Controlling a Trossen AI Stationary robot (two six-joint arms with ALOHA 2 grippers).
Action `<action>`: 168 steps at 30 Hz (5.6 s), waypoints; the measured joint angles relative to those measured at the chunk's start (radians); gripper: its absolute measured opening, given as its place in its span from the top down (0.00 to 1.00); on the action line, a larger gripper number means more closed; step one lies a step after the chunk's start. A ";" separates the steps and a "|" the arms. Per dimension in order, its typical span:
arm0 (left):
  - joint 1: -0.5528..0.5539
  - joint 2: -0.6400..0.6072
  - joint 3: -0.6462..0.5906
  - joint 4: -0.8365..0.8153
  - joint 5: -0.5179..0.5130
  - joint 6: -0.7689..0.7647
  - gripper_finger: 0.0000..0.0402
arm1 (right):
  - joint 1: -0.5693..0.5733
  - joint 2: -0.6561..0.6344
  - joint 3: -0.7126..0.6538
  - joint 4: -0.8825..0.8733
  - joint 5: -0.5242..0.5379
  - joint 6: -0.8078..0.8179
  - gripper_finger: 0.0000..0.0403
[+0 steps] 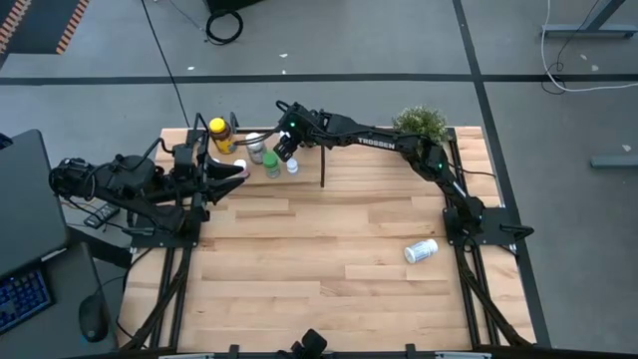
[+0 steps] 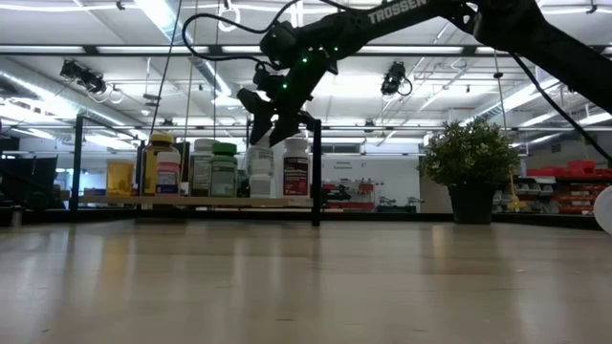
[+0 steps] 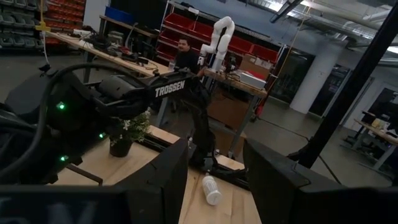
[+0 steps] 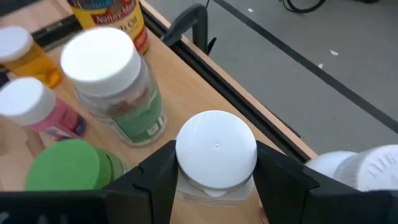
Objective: Pick and place medicine bottles onto shelf by color
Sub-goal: Put the blue medicine bottle on the shelf, then put the white medicine bottle on the shelf
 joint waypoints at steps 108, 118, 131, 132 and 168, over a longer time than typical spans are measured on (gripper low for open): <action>0.000 0.044 0.000 0.101 -0.055 0.061 0.60 | 0.341 -0.438 -0.096 -0.793 -0.208 -0.023 0.43; 0.022 0.091 0.000 0.182 -0.056 0.103 0.60 | 0.504 -0.449 -0.182 -0.876 -0.035 0.098 0.43; 0.040 0.098 0.000 0.183 -0.055 0.095 0.60 | 0.592 -0.662 -0.721 -0.707 -0.009 0.374 0.43; 0.040 0.098 0.000 0.183 -0.055 0.095 0.60 | 0.599 -0.703 -0.775 -0.659 -0.025 0.399 0.43; 0.040 0.343 -0.001 0.266 -0.025 0.064 0.60 | 0.944 -1.109 -1.270 -0.638 -0.265 1.311 0.15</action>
